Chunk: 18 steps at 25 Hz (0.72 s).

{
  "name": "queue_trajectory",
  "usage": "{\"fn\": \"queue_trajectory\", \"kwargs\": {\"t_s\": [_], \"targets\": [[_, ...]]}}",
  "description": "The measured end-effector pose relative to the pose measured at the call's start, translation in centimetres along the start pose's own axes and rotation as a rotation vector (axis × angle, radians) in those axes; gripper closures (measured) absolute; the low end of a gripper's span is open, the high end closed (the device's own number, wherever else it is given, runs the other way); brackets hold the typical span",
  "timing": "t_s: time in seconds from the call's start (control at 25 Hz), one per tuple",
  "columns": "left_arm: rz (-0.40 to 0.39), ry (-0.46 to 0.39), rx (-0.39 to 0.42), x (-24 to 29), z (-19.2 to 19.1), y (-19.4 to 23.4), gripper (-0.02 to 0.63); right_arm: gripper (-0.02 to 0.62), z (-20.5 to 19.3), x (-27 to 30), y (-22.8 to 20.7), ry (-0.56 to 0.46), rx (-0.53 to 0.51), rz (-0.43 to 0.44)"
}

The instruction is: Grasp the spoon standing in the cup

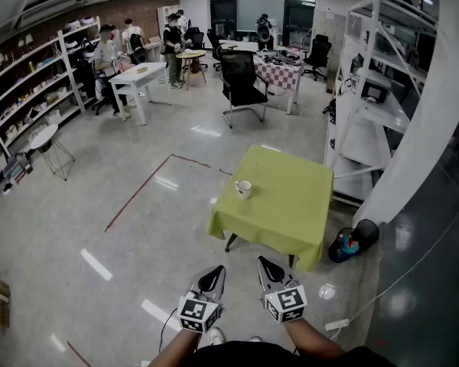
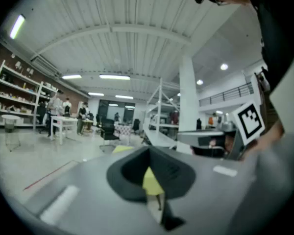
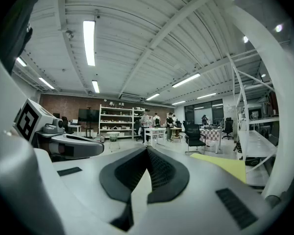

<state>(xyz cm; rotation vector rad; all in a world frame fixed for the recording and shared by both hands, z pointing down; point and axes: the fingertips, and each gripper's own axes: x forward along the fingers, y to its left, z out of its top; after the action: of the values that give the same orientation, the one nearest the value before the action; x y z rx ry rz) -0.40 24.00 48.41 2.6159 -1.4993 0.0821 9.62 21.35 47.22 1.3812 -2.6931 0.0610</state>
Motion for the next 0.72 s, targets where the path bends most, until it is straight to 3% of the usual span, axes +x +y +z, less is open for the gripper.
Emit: {"fn": "queue_trajectory", "kwargs": {"t_s": [0.36, 0.72], "targets": [[0.001, -0.015, -0.048, 0.2, -0.1, 2.0, 0.600, 0.589, 1.5, 1.8, 0.9, -0.008, -0.020, -0.002], [-0.009, -0.049, -0.058, 0.0, 0.7, 5.4, 0.600, 0.589, 1.3, 3.2, 0.7, -0.060, 0.062, -0.081]]}}
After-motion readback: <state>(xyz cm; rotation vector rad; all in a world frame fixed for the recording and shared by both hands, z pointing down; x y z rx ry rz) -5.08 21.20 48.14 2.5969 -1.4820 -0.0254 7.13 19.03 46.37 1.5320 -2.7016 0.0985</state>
